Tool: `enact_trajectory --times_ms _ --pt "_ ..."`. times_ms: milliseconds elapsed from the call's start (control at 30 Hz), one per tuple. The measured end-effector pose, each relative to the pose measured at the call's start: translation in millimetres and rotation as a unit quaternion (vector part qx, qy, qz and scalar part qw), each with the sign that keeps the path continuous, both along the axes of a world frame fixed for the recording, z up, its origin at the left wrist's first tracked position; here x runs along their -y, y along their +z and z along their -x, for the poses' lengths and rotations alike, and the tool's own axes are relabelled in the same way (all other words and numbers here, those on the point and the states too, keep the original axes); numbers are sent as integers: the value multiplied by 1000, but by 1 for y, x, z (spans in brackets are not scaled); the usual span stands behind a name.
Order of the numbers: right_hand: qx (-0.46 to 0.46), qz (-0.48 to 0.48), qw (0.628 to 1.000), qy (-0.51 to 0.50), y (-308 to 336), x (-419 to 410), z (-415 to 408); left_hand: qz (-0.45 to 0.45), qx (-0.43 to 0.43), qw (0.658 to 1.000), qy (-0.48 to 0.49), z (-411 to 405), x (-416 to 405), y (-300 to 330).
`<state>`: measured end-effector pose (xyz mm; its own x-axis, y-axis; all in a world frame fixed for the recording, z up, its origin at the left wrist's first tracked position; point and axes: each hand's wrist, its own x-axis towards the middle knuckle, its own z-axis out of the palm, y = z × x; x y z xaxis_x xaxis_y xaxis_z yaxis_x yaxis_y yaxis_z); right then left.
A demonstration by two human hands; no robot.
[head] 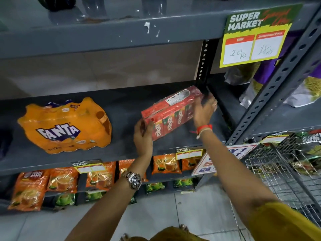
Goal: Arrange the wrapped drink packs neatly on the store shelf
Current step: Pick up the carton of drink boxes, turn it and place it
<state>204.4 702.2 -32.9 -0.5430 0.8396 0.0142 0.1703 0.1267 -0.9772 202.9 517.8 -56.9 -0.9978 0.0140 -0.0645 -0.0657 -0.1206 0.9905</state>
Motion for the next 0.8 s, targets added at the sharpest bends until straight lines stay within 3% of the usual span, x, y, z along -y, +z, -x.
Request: enact_trajectory --times_ms 100,233,367,600,800 --pt "70 77 993 62 6 -22 5 20 4 1000 -23 3 -1 -2" --pt "56 141 985 83 7 -30 -5 44 28 996 -70 19 7 2" --pt "30 117 992 25 1 -22 -20 40 55 996 -54 28 6 5" --pt "2 103 993 -60 -11 -6 -59 64 27 992 -108 9 13 0" --pt "-14 125 989 -72 -12 4 -81 52 15 991 -126 -12 18 0"
